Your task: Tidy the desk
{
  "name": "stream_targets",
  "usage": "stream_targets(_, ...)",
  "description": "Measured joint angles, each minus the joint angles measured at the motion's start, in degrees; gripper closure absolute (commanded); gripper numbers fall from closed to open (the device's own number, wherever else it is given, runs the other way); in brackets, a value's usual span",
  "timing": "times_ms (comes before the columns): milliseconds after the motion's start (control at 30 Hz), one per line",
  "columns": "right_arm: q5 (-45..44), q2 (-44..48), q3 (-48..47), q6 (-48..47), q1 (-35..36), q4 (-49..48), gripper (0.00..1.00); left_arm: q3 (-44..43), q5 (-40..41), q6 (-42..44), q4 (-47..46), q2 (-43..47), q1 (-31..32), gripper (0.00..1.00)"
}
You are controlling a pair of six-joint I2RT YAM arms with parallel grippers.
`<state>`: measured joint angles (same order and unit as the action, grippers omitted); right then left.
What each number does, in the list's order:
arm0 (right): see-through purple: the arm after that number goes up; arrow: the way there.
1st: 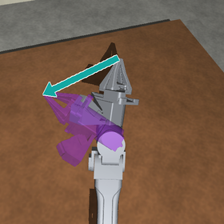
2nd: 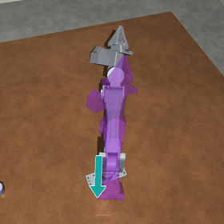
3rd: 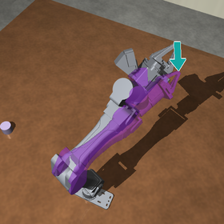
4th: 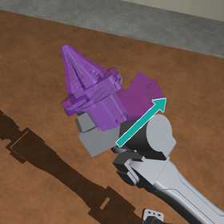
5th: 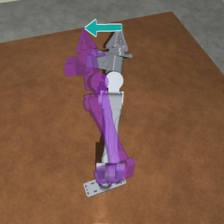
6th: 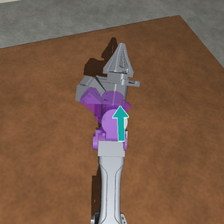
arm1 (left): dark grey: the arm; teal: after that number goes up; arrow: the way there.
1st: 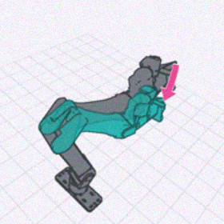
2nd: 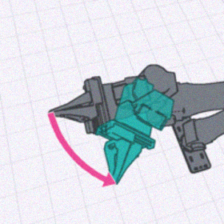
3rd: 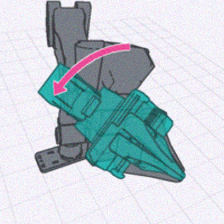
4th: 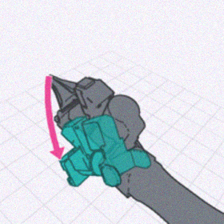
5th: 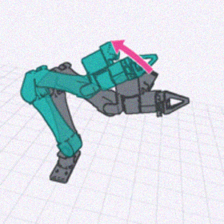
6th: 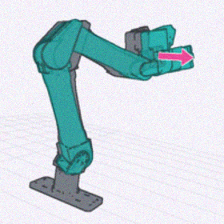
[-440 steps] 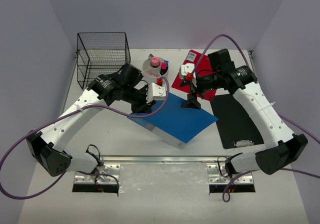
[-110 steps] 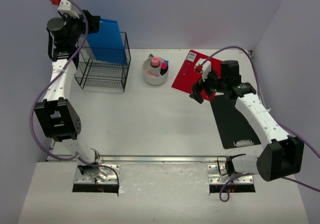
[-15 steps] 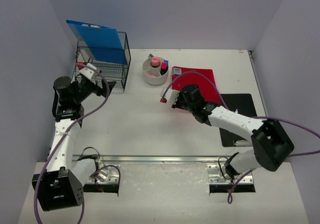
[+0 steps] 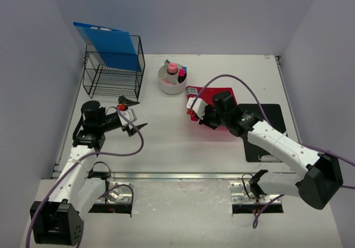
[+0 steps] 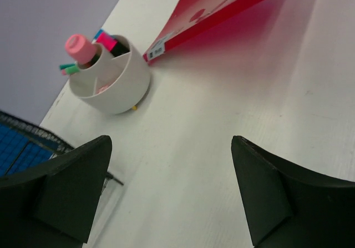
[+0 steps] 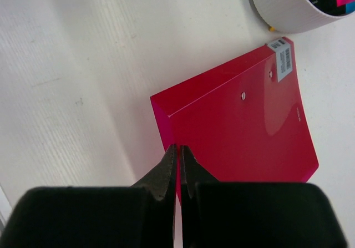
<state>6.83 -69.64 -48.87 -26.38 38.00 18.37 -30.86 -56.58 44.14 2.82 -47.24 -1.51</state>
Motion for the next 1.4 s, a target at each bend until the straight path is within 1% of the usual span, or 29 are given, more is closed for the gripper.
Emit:
stream_targets(167, 3.33, 1.89, -3.73, 1.53, 0.0, 2.68, 1.0, 2.14, 1.0, 2.89, -2.39, -0.42, 9.2, 0.13)
stream_targets(300, 6.37, 4.71, -4.63, 2.39, 0.0, 3.48, 1.0, 4.21, 2.21, 5.07, -5.58, -0.38, 13.84, 0.13)
stream_targets(500, 9.05, 7.67, -4.65, 3.34, 0.0, 5.4, 1.0, 6.47, 5.43, 4.59, -10.87, -1.25, 21.88, 0.12)
stream_targets(633, 9.55, 8.88, -3.57, 3.92, 0.01, 6.08, 1.0, 6.5, 7.7, 4.51, -13.79, -2.73, 25.57, 0.12)
stream_targets(767, 8.77, 10.72, 0.12, 4.85, -0.03, 6.23, 1.0, 6.59, 9.04, 4.39, -14.73, -3.75, 27.73, 0.12)
stream_targets(833, 8.4, 10.6, 1.31, 6.34, -0.59, 6.28, 1.0, 6.59, 10.07, 2.16, -15.68, -5.05, 28.24, 0.12)
stream_targets(900, 9.01, 10.15, 2.1, 8.32, -2.95, 6.45, 0.99, 6.58, 11.36, -1.14, -16.56, -6.58, 28.62, 0.13)
stream_targets(967, 10.05, 9.1, 2.24, 10.27, -7.23, 6.75, 0.87, 6.55, 13.38, -4.88, -17.29, -7.88, 29.41, 0.14)
stream_targets(1033, 10.76, 7.65, 2.25, 11.95, -11.56, 6.95, 0.71, 6.54, 15.68, -7.64, -17.62, -8.66, 30.76, 0.15)
stream_targets(1067, 11.08, 6.74, 2.24, 12.68, -13.52, 7.05, 0.65, 6.42, 17.18, -8.57, -17.54, -9.01, 31.94, 0.16)
stream_targets(1133, 11.62, 4.5, 2.24, 13.67, -16.54, 7.29, 0.62, 5.48, 21.72, -9.51, -16.43, -10.18, 36.6, 0.19)
stream_targets(1200, 11.69, 2.19, 2.24, 14.52, -18.79, 7.51, 0.62, 4.0, 27.68, -9.22, -15.24, -12.1, 43.5, 0.21)
stream_targets(1300, 11.71, -0.51, 2.23, 15.99, -21.15, 7.64, 0.62, 2.85, 35.94, -7.23, -14.48, -15.28, 53.69, 0.23)
stream_targets(1400, 12.38, -2.92, 2.01, 18.42, -23.23, 7.7, 0.61, 4.3, 45.28, -3.92, -16.56, -17.45, 61.75, 0.24)
